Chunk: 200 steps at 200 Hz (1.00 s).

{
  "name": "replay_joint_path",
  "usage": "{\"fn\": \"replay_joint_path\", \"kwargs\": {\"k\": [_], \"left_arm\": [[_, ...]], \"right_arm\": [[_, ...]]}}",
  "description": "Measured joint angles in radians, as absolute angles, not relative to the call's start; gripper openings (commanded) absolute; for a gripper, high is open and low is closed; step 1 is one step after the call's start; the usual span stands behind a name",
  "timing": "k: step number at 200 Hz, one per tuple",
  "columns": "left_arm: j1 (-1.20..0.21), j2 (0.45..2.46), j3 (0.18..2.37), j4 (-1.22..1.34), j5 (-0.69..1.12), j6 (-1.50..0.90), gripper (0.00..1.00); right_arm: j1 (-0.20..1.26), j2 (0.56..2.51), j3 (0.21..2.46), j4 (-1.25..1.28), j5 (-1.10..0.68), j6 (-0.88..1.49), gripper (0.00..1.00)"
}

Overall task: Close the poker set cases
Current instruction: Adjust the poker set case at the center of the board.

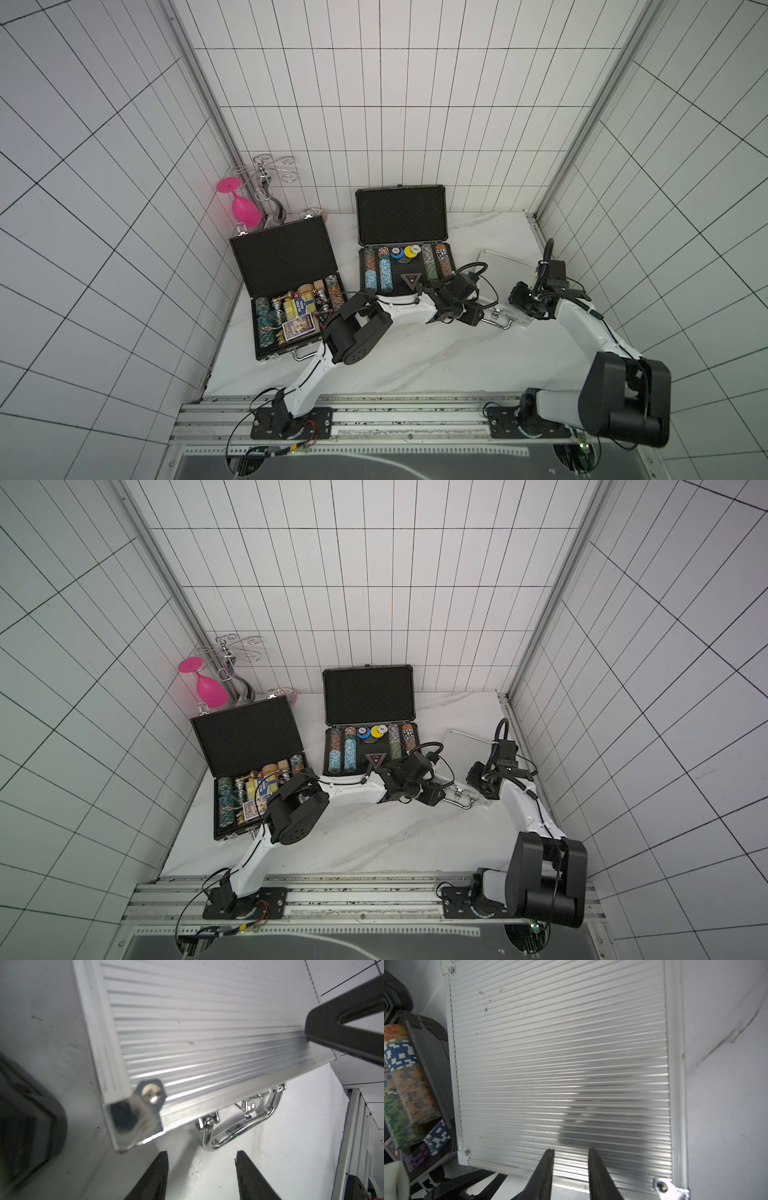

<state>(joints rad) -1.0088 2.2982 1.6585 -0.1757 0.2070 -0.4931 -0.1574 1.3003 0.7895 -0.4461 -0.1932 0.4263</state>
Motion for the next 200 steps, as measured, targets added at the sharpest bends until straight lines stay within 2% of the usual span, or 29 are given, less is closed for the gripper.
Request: {"fn": "replay_joint_path", "kwargs": {"k": [51, 74, 90, 105, 119, 136, 150, 200], "left_arm": [[-1.012, 2.371, 1.744, -0.169, 0.2, -0.508, 0.44], [-1.015, 2.374, 1.745, -0.173, 0.188, -0.506, 0.28], [-1.018, 2.376, 1.745, -0.177, 0.188, -0.511, 0.27], [-1.025, 2.376, 1.745, -0.185, 0.169, -0.511, 0.18], [-1.033, 2.376, 1.748, -0.193, 0.149, -0.503, 0.18], [-1.045, 2.375, 1.755, -0.207, 0.121, -0.499, 0.26], [-1.049, 2.376, 1.758, -0.21, 0.109, -0.503, 0.26], [-1.04, 2.379, 1.757, -0.199, 0.123, -0.538, 0.02]], "right_arm": [[-0.157, 1.301, 0.789, -0.446, -0.197, 0.426, 0.31], [-0.157, 1.301, 0.789, -0.446, -0.2, 0.426, 0.31], [-0.157, 1.301, 0.789, -0.446, -0.201, 0.426, 0.31], [-0.157, 1.301, 0.789, -0.446, -0.201, 0.426, 0.31], [-0.157, 1.3, 0.789, -0.447, -0.2, 0.426, 0.31], [-0.157, 1.298, 0.79, -0.452, -0.201, 0.426, 0.31], [-0.157, 1.29, 0.79, -0.46, -0.201, 0.426, 0.31], [-0.157, 1.233, 0.79, -0.495, -0.21, 0.424, 0.31]]}}
